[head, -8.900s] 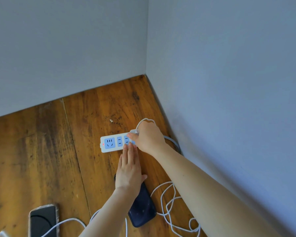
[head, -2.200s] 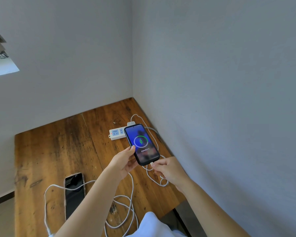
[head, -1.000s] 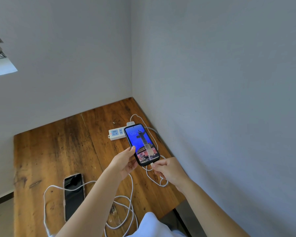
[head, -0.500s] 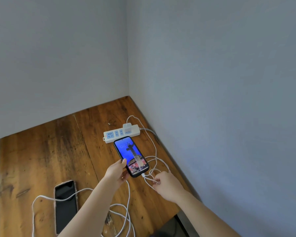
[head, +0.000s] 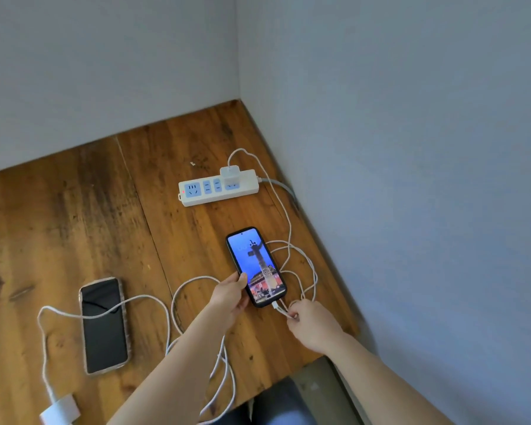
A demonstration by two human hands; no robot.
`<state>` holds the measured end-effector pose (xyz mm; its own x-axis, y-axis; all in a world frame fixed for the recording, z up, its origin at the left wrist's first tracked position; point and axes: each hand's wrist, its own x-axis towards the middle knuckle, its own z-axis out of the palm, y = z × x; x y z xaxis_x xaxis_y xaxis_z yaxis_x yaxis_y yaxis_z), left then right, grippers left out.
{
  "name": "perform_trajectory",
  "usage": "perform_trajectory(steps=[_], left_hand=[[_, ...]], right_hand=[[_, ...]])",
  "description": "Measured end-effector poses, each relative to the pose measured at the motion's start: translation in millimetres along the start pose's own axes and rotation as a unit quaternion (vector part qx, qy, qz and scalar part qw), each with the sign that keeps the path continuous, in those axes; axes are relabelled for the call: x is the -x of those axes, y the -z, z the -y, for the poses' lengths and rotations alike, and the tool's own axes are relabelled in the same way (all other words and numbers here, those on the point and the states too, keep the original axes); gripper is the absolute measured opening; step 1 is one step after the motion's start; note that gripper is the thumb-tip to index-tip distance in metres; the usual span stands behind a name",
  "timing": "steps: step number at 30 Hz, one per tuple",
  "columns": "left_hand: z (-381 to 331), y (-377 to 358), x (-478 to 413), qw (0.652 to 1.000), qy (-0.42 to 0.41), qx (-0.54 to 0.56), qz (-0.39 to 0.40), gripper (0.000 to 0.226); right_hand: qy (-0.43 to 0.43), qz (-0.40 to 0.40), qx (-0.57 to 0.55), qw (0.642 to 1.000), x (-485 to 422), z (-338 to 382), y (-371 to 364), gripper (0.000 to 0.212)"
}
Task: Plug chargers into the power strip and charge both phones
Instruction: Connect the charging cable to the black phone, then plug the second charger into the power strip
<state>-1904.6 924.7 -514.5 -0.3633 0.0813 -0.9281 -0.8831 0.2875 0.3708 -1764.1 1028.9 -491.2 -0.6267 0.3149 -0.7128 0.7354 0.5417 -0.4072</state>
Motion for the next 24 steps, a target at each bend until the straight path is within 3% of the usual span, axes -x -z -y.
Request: perform_trajectory(steps=[4,7,16,24], left_hand=[[7.4,-4.2,-5.2,0.999,-0.011,-0.018,-0.045,0.043],[13.0,-8.7,-3.2,0.990,-0.061,-0.096,-0.085,0.043],[25.8,17.5,19.0,0.964,-0.157,-0.196,-0.086,0.040],[72.2,134.1,40.2,0.903,-0.276,-0.208,-0.257,0.035]], right_hand=[[-0.016,0.012,-0.011,1.000,-9.3,-0.3,-6.3,0.018],[-0.015,0.012,-0.009,1.000,-13.3,2.5,-8.9,0.010],[0.059,-0.068,0.050,0.995,-22.0,34.4,-2.9,0.006],[0.150,0.017,0.098,0.984,-14.2,110.2,-65.3,0.012]])
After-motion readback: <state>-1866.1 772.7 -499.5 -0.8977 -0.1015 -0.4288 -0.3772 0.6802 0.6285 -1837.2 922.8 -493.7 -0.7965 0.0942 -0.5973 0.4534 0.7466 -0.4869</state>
